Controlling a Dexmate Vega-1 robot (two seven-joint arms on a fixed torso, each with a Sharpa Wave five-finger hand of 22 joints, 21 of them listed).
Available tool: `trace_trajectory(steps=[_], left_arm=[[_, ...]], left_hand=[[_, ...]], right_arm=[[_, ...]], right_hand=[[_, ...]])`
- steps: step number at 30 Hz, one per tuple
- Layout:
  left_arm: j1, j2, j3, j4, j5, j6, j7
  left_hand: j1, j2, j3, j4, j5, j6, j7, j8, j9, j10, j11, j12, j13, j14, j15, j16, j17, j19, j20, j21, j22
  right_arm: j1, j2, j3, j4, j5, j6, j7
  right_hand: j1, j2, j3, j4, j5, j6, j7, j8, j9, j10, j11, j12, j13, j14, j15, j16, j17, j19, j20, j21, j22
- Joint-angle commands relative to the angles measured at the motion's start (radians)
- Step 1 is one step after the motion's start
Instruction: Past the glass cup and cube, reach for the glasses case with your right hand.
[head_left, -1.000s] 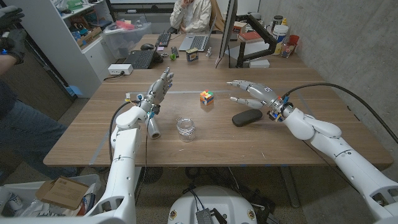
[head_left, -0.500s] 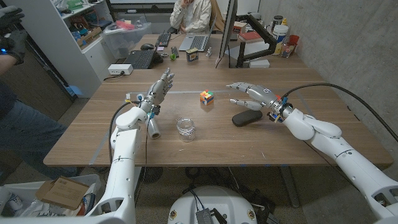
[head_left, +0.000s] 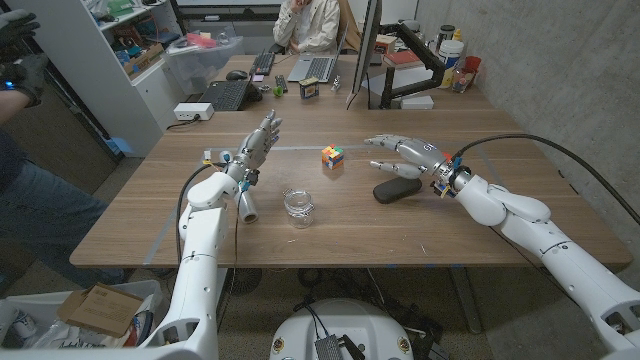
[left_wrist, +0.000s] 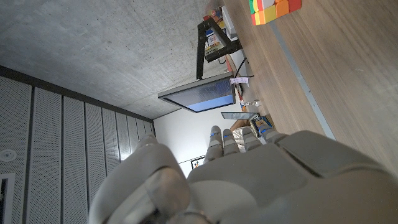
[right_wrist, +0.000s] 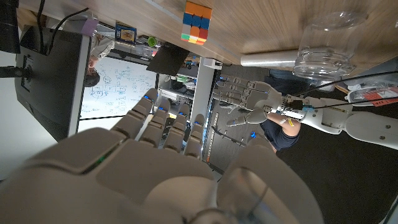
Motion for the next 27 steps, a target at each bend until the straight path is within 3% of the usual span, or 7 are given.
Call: trace_trajectory(steps=[1, 27], left_arm=[[-0.002, 0.003, 0.006, 0.0, 0.007, 0.004, -0.003], [-0.004, 0.004, 0.01, 0.002, 0.015, 0.009, -0.005]], left_hand=[[0.004, 0.01, -0.008, 0.002, -0.002, 0.003, -0.009, 0.002, 0.003, 0.002, -0.016, 0.002, 0.005, -0.003, 0.003, 0.004, 0.006, -0.022, 0.007, 0.009, 0.003], [0.007, 0.012, -0.011, 0.002, -0.003, 0.004, -0.012, 0.002, 0.003, 0.003, -0.021, 0.003, 0.005, -0.003, 0.002, 0.005, 0.006, -0.024, 0.012, 0.008, 0.004]], right_arm=[[0.014, -0.008, -0.028, 0.004, -0.02, -0.017, 0.014], [0.038, -0.015, -0.058, 0.038, -0.013, -0.029, 0.033]], right_hand=[[0.014, 0.004, 0.005, -0.009, 0.007, 0.011, 0.0, 0.01, 0.003, 0.006, 0.009, -0.004, 0.005, 0.007, 0.007, 0.0, 0.0, -0.007, 0.003, -0.007, 0.005], [0.02, 0.012, 0.007, -0.012, 0.004, 0.022, 0.0, 0.009, 0.003, 0.002, 0.023, -0.005, 0.005, 0.014, 0.008, 0.001, 0.0, -0.014, 0.003, -0.006, 0.006]])
